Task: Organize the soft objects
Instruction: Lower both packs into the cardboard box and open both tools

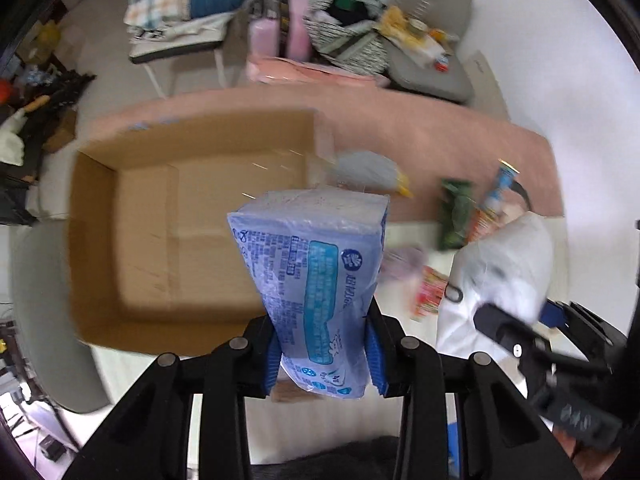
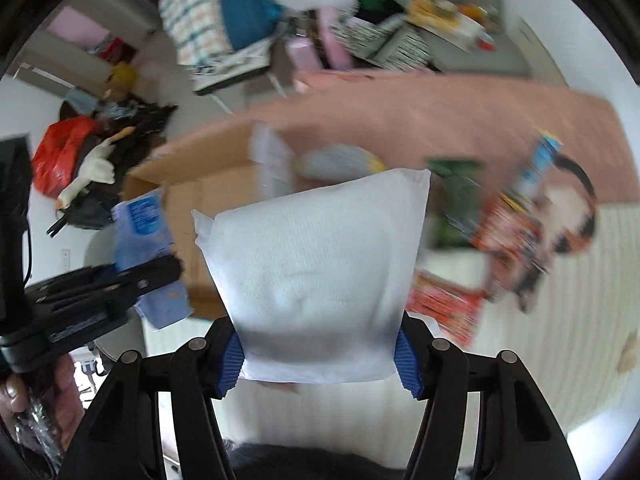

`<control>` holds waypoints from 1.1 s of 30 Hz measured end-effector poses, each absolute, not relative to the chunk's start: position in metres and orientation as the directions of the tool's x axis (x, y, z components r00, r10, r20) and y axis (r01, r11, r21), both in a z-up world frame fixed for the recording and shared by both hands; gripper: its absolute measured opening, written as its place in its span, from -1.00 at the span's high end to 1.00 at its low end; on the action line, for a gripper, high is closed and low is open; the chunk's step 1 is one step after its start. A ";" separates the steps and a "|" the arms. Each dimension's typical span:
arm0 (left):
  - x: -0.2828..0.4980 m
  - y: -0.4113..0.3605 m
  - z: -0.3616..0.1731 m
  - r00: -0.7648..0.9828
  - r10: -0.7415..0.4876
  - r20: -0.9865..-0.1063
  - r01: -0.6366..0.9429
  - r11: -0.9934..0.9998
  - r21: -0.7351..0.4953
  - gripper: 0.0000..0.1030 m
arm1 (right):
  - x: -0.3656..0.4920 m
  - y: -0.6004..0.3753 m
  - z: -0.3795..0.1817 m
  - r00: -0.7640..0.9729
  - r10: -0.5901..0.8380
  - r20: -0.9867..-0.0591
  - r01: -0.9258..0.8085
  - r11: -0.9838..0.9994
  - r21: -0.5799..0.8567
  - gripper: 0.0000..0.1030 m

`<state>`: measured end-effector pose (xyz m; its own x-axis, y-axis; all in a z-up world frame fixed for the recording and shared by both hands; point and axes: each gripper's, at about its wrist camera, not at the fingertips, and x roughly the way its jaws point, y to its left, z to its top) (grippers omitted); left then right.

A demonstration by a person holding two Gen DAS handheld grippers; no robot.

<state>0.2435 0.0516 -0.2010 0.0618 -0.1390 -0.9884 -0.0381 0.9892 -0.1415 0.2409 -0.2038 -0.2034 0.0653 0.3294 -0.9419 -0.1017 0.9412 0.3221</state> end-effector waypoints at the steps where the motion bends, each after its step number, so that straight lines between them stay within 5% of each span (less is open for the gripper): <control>1: 0.253 0.055 -0.207 0.058 -0.126 -0.990 -0.042 0.991 -0.128 0.38 | 0.246 -0.181 -0.201 0.064 0.330 -0.942 -0.109 0.941 0.322 -0.25; 13: 0.342 0.163 -0.312 -0.170 -0.150 -0.974 -0.137 0.982 -0.128 0.37 | 0.338 0.000 -0.296 -0.065 0.233 -0.970 -0.091 0.967 0.238 -0.25; 22: 0.363 0.160 -0.380 -0.283 -0.205 -0.937 -0.113 0.977 -0.180 0.34 | 0.358 0.019 -0.364 -0.113 0.167 -0.979 -0.090 0.980 0.177 -0.26; 33: 0.368 0.155 -0.400 -0.339 -0.231 -0.912 -0.149 0.970 -0.190 0.18 | 0.370 0.020 -0.394 -0.156 0.148 -0.977 -0.115 0.979 0.167 -0.38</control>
<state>0.3679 0.1546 -0.3997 -0.3388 -0.2306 -0.9121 -0.1492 0.9704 -0.1899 0.3698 0.0197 -0.3944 -0.1562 0.1484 -0.9765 -0.1153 0.9791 0.1673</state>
